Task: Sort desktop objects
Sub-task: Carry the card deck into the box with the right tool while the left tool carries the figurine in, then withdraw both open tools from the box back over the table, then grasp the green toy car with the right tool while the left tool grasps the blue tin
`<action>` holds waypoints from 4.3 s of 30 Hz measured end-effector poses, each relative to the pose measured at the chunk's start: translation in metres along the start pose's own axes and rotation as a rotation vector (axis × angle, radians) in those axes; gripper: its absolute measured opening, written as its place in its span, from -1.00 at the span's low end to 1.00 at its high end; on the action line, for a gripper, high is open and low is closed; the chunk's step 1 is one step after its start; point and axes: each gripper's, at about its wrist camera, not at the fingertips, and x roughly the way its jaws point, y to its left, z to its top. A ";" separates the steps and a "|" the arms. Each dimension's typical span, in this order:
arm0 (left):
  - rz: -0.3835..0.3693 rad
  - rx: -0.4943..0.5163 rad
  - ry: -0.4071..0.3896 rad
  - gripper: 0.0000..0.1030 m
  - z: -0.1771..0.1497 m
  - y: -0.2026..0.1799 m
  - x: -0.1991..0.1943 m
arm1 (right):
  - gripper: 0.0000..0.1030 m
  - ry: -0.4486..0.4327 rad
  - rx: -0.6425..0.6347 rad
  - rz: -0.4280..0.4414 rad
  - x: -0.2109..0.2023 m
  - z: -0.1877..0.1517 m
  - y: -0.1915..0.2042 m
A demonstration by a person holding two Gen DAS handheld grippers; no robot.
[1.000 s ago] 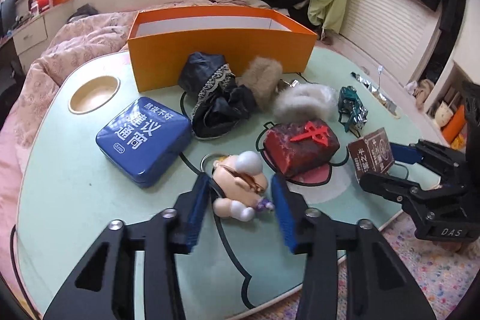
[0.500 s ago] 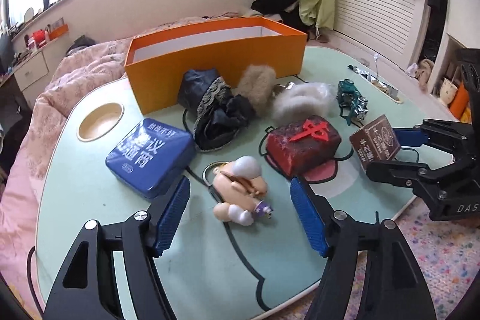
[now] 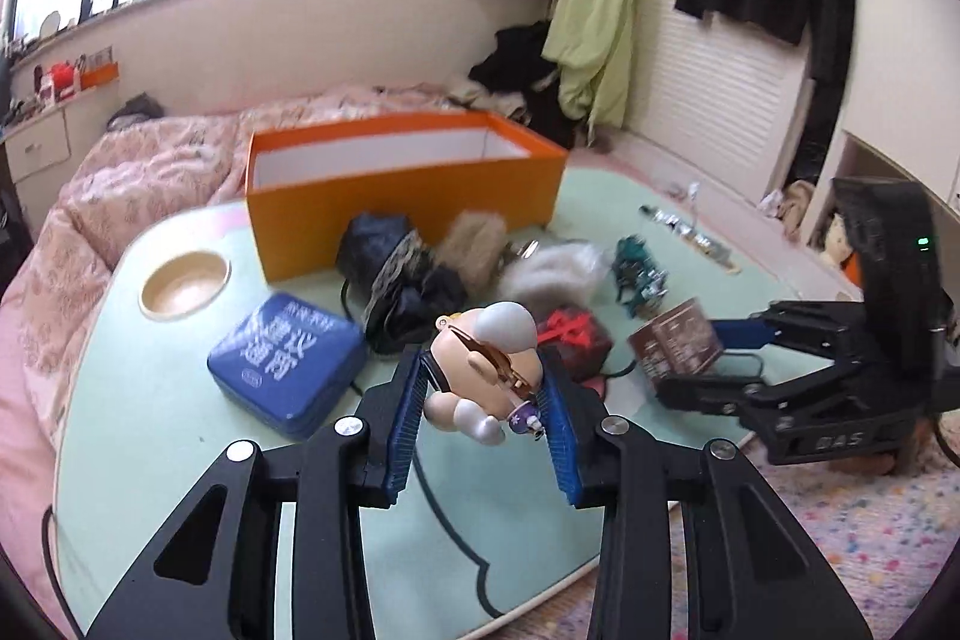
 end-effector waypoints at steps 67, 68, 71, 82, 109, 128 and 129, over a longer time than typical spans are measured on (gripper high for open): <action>0.204 -0.040 0.236 0.99 -0.014 0.009 0.054 | 1.00 0.094 -0.034 -0.153 0.030 0.012 -0.003; 0.202 -0.037 0.232 0.99 -0.014 0.009 0.054 | 1.00 0.093 -0.029 -0.157 0.030 0.012 -0.003; 0.192 -0.029 0.219 0.99 -0.017 0.009 0.053 | 1.00 0.076 0.010 -0.162 0.028 0.011 -0.010; 0.188 -0.026 0.212 0.99 -0.017 0.008 0.052 | 1.00 -0.059 0.262 -0.101 0.001 0.006 -0.057; 0.210 -0.040 0.205 0.99 -0.017 0.012 0.048 | -0.52 -0.034 0.289 -0.143 0.020 0.031 -0.054; 0.218 -0.011 0.240 0.99 0.025 0.081 0.066 | -0.52 -0.033 0.232 -0.118 0.014 0.024 -0.044; 0.219 0.006 0.260 0.99 0.025 0.079 0.070 | -0.52 -0.033 0.233 -0.117 0.015 0.024 -0.044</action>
